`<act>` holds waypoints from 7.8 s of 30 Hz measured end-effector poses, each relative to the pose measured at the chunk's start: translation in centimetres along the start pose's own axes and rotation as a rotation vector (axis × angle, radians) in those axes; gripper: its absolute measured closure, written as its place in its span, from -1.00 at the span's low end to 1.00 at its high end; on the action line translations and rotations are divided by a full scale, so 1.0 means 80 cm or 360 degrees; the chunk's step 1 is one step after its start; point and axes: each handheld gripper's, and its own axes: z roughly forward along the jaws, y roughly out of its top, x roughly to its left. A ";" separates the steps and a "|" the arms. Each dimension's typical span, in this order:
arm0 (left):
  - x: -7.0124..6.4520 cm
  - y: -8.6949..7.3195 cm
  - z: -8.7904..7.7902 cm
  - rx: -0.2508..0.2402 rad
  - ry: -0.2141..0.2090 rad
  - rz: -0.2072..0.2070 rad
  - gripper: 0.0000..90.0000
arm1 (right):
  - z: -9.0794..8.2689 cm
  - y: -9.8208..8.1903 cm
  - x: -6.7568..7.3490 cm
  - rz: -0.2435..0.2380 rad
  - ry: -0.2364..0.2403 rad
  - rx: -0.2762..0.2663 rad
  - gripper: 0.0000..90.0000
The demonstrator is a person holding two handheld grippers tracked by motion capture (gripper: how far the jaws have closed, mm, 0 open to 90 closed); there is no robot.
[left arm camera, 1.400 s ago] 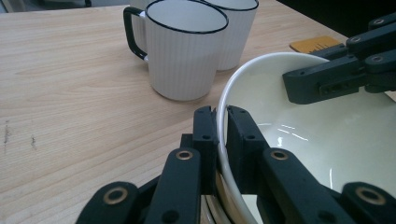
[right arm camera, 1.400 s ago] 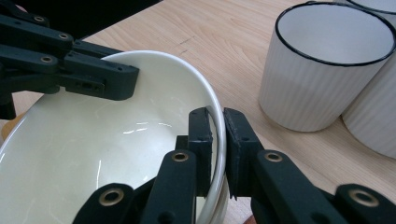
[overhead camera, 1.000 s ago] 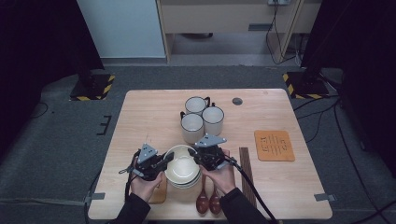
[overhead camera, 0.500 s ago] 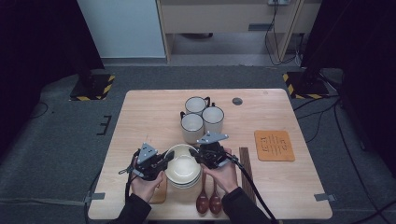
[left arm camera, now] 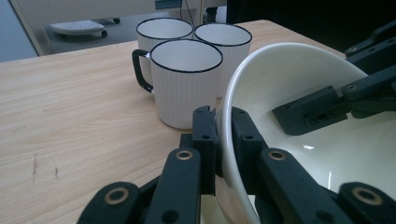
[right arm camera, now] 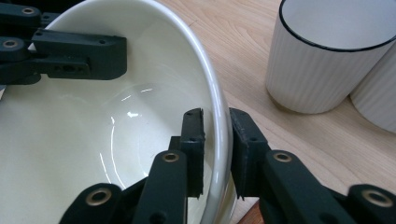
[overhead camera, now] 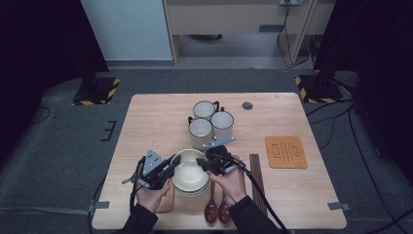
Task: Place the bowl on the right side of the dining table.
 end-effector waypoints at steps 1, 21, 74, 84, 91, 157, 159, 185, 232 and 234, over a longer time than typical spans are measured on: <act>-0.002 0.000 -0.001 0.0000 0.0003 0.0018 0.81 | 0.000 0.001 0.001 0.0019 -0.0023 0.0020 0.79; 0.008 0.015 -0.019 -0.0169 -0.0033 0.0000 0.37 | -0.004 0.001 0.000 0.0113 -0.0023 -0.0095 0.84; 0.153 -0.053 0.012 0.0261 0.0488 -0.0316 -0.61 | -0.094 0.023 -0.047 0.0175 -0.0152 -0.0363 0.84; 0.163 -0.073 0.028 0.0355 0.0497 -0.0305 -0.60 | -0.114 0.017 -0.078 0.0238 -0.0227 -0.0392 0.83; 0.168 -0.082 0.037 0.0468 0.0512 -0.0276 -0.63 | -0.129 0.009 -0.105 0.0286 -0.0294 -0.0402 0.84; 0.172 -0.093 0.052 0.0564 0.0518 -0.0230 -0.97 | -0.153 -0.104 -0.280 0.0672 -0.0722 -0.0227 0.84; 0.172 -0.093 0.052 0.0564 0.0518 -0.0230 -0.97 | -0.152 -0.106 -0.284 0.0680 -0.0732 -0.0224 0.84; 0.172 -0.093 0.052 0.0564 0.0517 -0.0230 -0.97 | -0.134 -0.128 -0.320 0.0788 -0.0799 -0.0077 0.84; 0.172 -0.093 0.052 0.0564 0.0517 -0.0231 -0.97 | -0.128 -0.140 -0.335 0.0858 -0.0898 0.0031 0.84; 0.172 -0.093 0.052 0.0563 0.0517 -0.0231 -0.97 | -0.127 -0.140 -0.336 0.0841 -0.0908 0.0041 0.84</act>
